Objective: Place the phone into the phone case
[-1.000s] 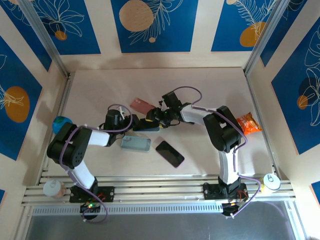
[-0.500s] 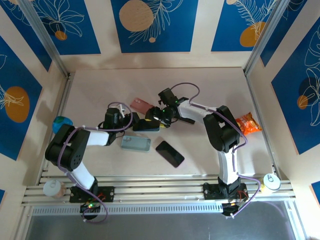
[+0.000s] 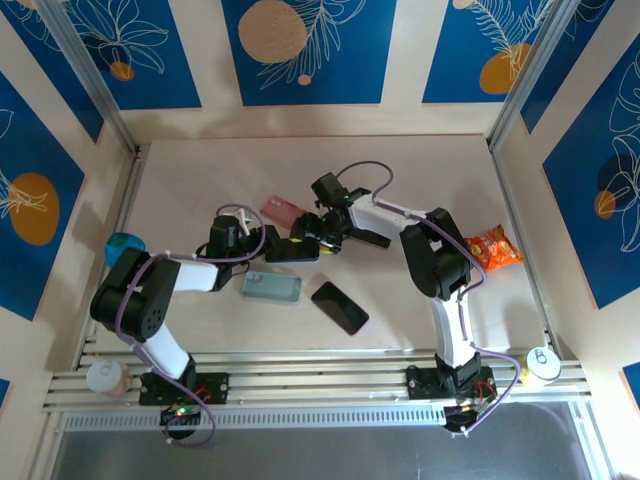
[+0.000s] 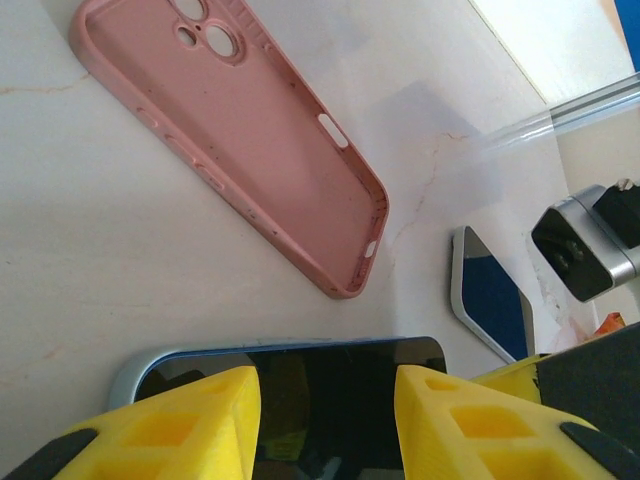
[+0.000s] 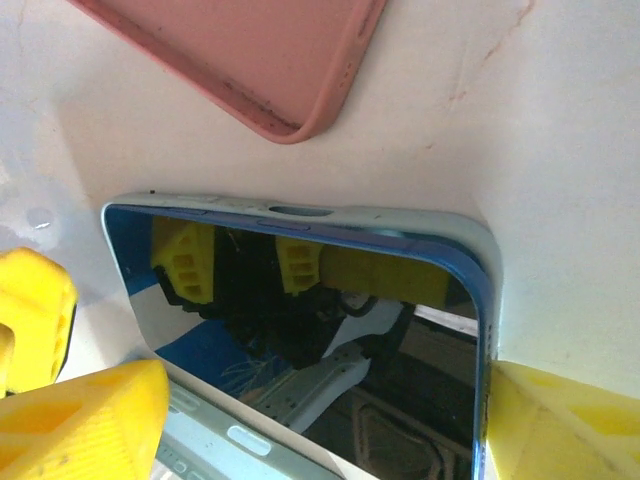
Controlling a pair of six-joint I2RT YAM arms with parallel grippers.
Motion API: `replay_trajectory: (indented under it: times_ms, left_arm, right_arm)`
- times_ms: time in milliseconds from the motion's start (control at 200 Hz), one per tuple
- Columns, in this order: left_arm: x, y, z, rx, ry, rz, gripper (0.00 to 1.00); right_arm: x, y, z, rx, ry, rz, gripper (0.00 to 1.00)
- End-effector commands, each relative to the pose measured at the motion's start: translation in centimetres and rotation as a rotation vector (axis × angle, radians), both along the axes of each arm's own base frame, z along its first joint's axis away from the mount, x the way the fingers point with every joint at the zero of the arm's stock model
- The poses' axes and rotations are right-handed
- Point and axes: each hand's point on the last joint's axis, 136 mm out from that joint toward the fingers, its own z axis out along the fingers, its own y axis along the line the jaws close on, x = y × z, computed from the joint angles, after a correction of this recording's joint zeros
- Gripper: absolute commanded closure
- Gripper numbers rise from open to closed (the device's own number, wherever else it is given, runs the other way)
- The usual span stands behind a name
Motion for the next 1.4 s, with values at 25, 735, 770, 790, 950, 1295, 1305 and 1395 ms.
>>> replay_trajectory:
  times_ms: [25, 735, 770, 790, 950, 1295, 1305, 1395]
  left_arm:
    - [-0.3, -0.8, 0.1, -0.008, 0.002, -0.042, 0.59]
    - [-2.4, -2.3, -2.4, 0.031, 0.094, -0.086, 0.61]
    - [-2.5, -2.1, -2.7, 0.044, 0.103, -0.083, 0.61]
    - [-2.6, -2.0, -2.9, 0.052, 0.107, -0.081, 0.61]
    - [-3.1, -1.2, -4.1, 0.1, 0.15, -0.065, 0.62]
    - [-4.0, -0.2, -5.1, 0.157, 0.185, -0.05, 0.63]
    - [-4.0, -0.2, -5.1, 0.157, 0.186, -0.049, 0.63]
    - [-3.9, -0.2, -5.0, 0.157, 0.185, -0.047, 0.63]
  right_arm:
    - [-0.2, 0.0, -0.3, -0.045, 0.0, 0.022, 0.19]
    - [-1.7, -1.5, 2.5, -0.028, -0.17, 0.066, 0.39]
    - [-2.0, -1.6, 2.4, -0.023, -0.174, 0.069, 0.52]
    - [-2.2, -1.6, 2.4, -0.018, -0.176, 0.072, 0.58]
    - [-2.8, -1.7, 1.8, 0.003, -0.192, 0.08, 0.89]
    - [-2.3, -1.7, 0.4, -0.025, -0.206, 0.098, 1.0]
    - [-2.2, -1.8, 0.3, -0.027, -0.204, 0.098, 1.0]
    - [-2.2, -1.7, -0.1, -0.036, -0.188, 0.106, 1.0]
